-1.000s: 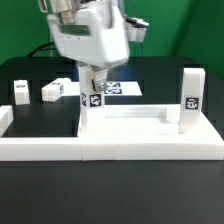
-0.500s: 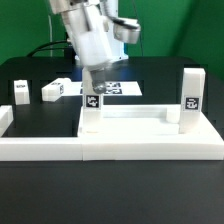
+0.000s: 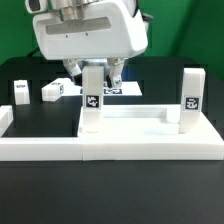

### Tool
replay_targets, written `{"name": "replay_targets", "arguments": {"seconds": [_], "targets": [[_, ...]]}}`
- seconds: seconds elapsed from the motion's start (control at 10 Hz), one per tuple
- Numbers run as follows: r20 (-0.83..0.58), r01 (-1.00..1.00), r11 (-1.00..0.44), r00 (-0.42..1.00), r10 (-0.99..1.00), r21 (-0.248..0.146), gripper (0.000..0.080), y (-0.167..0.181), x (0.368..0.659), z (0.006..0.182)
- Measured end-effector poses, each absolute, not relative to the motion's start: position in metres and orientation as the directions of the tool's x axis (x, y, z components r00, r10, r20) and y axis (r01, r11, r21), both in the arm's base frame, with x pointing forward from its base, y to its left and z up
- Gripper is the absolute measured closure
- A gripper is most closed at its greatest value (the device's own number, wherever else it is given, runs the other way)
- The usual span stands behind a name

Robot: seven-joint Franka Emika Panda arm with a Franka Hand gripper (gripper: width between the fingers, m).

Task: Assemble desk

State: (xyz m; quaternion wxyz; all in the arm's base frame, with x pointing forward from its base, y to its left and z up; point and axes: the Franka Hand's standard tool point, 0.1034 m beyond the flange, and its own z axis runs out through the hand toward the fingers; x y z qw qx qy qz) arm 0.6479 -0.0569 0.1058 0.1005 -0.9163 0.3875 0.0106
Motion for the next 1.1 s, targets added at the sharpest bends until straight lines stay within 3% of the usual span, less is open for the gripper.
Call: {"name": "replay_targets", "arguments": {"seconds": [0.1, 0.3, 0.4, 0.6, 0.7, 0.8, 1.0, 1.1], "targets": [[-0.078, -0.638, -0.748, 0.768, -0.636, -0.182, 0.015, -0.0575, 0.6479, 0.1059], [0.01, -0.273, -0.954, 0.961, -0.276, -0.122, 0.015, -0.0576, 0.6519, 0.1088], [0.005, -0.301, -0.945, 0.953, -0.304, -0.131, 0.015, -0.0566, 0.6518, 0.1082], [0.003, -0.317, -0.939, 0.947, -0.32, -0.13, 0.0394, -0.057, 0.6517, 0.1082], [-0.002, -0.359, -0.925, 0.932, -0.361, -0.126, 0.0394, -0.0594, 0.6513, 0.1082], [-0.013, -0.44, -0.889, 0.897, -0.442, -0.123, 0.0493, -0.0623, 0.6504, 0.1075], [-0.03, -0.558, -0.821, 0.829, -0.559, -0.12, 0.0495, -0.0625, 0.6504, 0.1075], [-0.052, -0.697, -0.707, 0.716, -0.696, -0.12, 0.0496, -0.0626, 0.6504, 0.1073]]}}
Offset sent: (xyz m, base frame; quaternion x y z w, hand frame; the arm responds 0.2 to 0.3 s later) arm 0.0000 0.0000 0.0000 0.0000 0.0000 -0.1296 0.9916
